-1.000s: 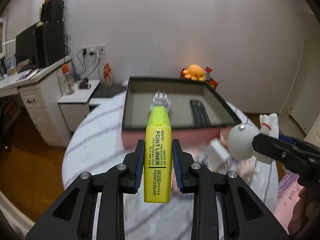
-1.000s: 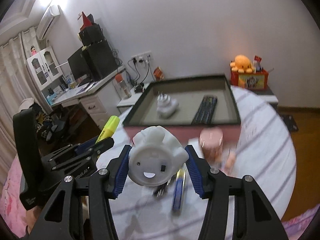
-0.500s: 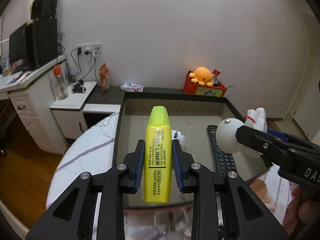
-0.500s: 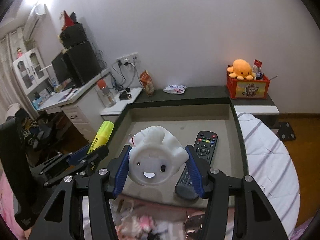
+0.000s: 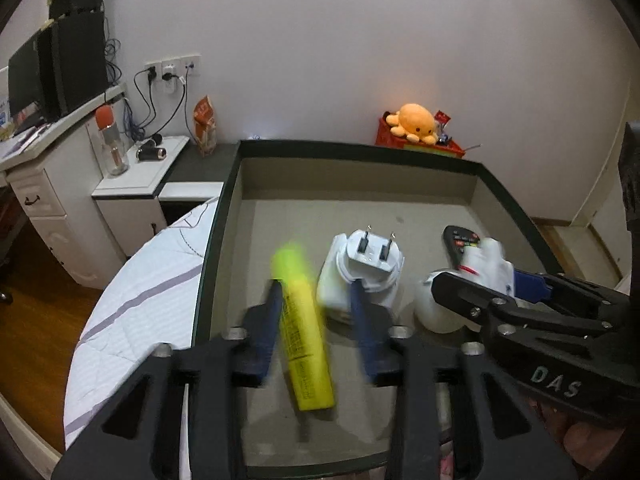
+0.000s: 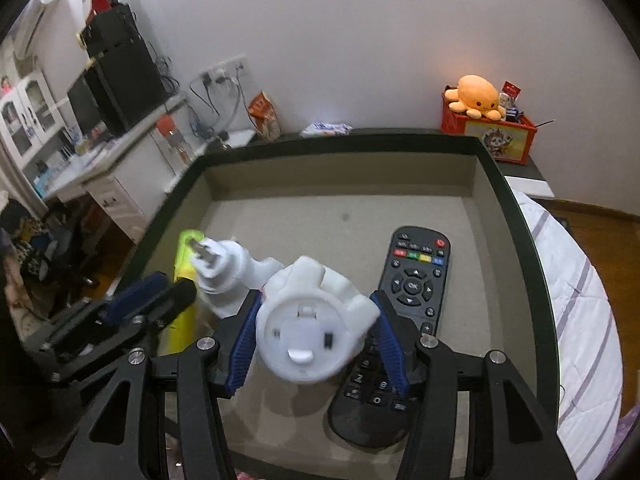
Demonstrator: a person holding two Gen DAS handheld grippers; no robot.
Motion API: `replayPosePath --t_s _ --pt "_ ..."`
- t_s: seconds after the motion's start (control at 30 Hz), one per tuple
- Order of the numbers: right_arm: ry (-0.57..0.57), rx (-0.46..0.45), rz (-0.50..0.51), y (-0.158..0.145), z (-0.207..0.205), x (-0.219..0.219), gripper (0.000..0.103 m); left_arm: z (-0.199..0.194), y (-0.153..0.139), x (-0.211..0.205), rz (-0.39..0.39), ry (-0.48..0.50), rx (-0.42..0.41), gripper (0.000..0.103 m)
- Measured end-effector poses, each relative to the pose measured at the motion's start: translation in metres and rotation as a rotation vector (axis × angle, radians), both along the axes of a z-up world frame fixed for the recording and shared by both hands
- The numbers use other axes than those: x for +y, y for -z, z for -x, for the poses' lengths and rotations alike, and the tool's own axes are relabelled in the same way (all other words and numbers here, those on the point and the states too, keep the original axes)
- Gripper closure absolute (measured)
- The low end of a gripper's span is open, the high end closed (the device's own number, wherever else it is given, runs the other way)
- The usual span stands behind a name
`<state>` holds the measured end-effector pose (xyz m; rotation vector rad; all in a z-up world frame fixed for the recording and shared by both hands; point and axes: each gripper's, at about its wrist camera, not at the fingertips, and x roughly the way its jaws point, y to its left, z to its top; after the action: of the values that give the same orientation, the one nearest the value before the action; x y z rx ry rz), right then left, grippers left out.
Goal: Organize rigid objects
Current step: 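Lower the highlighter and white figure into the pink box and open both tools, then withdraw both tools from the box toward the remaining items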
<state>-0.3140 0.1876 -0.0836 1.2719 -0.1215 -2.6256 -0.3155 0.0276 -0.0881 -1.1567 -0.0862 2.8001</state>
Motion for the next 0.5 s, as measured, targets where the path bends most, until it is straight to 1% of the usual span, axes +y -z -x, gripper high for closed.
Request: replayPosePath --t_s 0.03,0.07,0.1,0.17,0.2,0.23,0.27,0.3,0.33,0.37,0.43,0.5 --pt "0.011 -0.009 -0.005 0.001 -0.001 0.003 0.036 0.0 0.0 -0.002 0.01 -0.01 -0.001 0.058" --pt "0.021 -0.008 -0.005 0.001 -0.002 0.005 0.027 -0.002 -0.002 -0.003 0.008 -0.005 0.001 0.057" --pt "0.03 -0.002 -0.002 -0.001 -0.004 0.008 0.022 -0.003 -0.004 -0.005 0.013 -0.01 0.004 0.05" --pt "0.045 0.0 0.012 -0.005 -0.007 0.012 0.021 -0.009 -0.01 -0.007 0.019 -0.002 0.009 0.042" --pt "0.059 0.0 0.01 -0.007 -0.009 0.014 0.02 -0.012 -0.013 -0.007 0.039 -0.016 0.017 0.032" --pt "0.072 0.006 0.005 -0.011 -0.013 0.017 0.019 -0.018 -0.017 -0.007 0.028 0.001 0.028 0.022" --pt "0.077 0.009 0.003 -0.014 -0.014 0.018 0.017 -0.021 -0.021 -0.005 0.032 0.0 0.033 0.015" --pt "0.084 0.015 0.003 -0.018 -0.018 0.02 0.015 -0.029 -0.027 -0.004 0.081 -0.045 0.054 0.0" --pt "0.089 0.026 0.01 -0.023 -0.022 0.023 0.01 -0.037 -0.033 -0.003 0.114 -0.071 0.09 0.0" --pt "0.104 0.036 0.003 -0.026 -0.024 0.025 0.0 -0.043 -0.038 -0.003 0.109 -0.067 0.112 0.0" --pt "0.1 0.064 0.019 -0.038 -0.033 0.029 0.0 -0.053 -0.048 -0.007 0.086 -0.068 0.125 0.0" --pt "0.099 0.078 0.021 -0.047 -0.041 0.029 0.0 -0.066 -0.06 -0.01 0.091 -0.076 0.145 0.0"
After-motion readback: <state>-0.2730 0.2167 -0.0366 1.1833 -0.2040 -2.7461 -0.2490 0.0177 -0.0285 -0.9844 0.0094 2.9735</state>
